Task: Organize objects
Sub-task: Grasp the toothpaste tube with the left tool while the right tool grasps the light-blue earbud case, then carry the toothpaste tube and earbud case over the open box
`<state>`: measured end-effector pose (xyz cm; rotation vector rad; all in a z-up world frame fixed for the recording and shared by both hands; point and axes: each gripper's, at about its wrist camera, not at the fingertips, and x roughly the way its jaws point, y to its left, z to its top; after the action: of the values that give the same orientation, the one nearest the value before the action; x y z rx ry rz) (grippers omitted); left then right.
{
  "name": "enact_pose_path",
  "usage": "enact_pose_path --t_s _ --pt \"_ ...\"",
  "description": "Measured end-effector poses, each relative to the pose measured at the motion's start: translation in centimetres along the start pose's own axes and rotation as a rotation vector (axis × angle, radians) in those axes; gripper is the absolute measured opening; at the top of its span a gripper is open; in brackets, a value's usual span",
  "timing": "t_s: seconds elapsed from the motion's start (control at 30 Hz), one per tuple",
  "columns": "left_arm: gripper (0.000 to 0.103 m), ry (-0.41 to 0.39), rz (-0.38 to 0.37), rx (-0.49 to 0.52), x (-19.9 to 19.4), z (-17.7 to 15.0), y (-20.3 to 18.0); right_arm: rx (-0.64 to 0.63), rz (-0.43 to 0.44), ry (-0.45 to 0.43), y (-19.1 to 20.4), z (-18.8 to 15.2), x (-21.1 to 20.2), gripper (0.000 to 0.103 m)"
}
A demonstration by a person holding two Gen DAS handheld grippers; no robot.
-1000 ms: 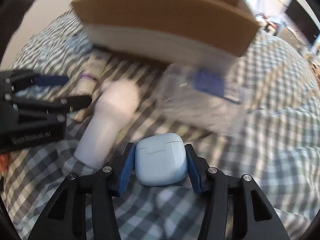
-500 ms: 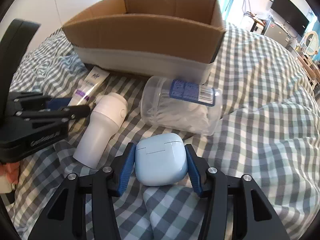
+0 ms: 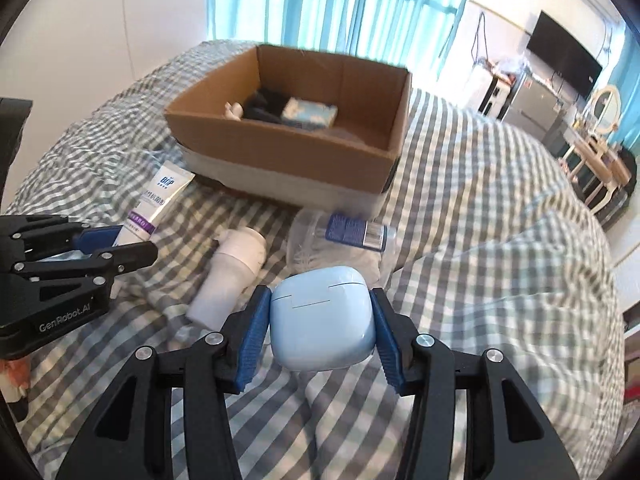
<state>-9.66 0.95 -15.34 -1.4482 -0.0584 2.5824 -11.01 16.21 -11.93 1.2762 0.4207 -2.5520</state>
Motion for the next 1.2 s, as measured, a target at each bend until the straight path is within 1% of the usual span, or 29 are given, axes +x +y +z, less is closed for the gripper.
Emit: enact_pose_path --t_s 0.1,0.17,0.27,0.53,0.73,0.87,1.0,1.2 --pt "0.024 -0.035 -0.005 0.011 -1.8 0.2 0.0 -0.021 -0.005 -0.031 0.7 0.2 -2.0 0.049" --pt "0.024 -0.056 -0.002 0.020 -2.5 1.2 -0.1 -0.020 -0.008 -0.059 0.9 0.6 -3.4 0.049" --pt "0.024 -0.089 0.000 0.029 -4.6 1.0 -0.1 -0.006 0.006 -0.093 1.2 0.8 -5.7 0.049" --pt "0.024 -0.190 0.007 0.047 -9.7 1.6 -1.2 -0.014 -0.006 -0.181 1.1 1.3 -10.8 0.049" --pt "0.024 -0.257 0.000 0.065 -12.4 3.9 -1.8 -0.010 -0.010 -0.238 0.4 3.2 -13.3 0.049" --pt "0.024 -0.288 0.003 0.073 -12.8 6.4 -1.6 -0.001 -0.004 -0.273 -0.3 5.9 -13.9 0.049" --pt "0.024 -0.301 0.012 0.076 -12.3 9.6 -1.1 0.008 0.002 -0.298 -1.0 9.1 -13.5 0.049" --pt "0.024 -0.312 0.035 0.090 -10.5 15.0 -0.5 0.028 0.010 -0.314 -2.5 14.8 -10.7 0.049"
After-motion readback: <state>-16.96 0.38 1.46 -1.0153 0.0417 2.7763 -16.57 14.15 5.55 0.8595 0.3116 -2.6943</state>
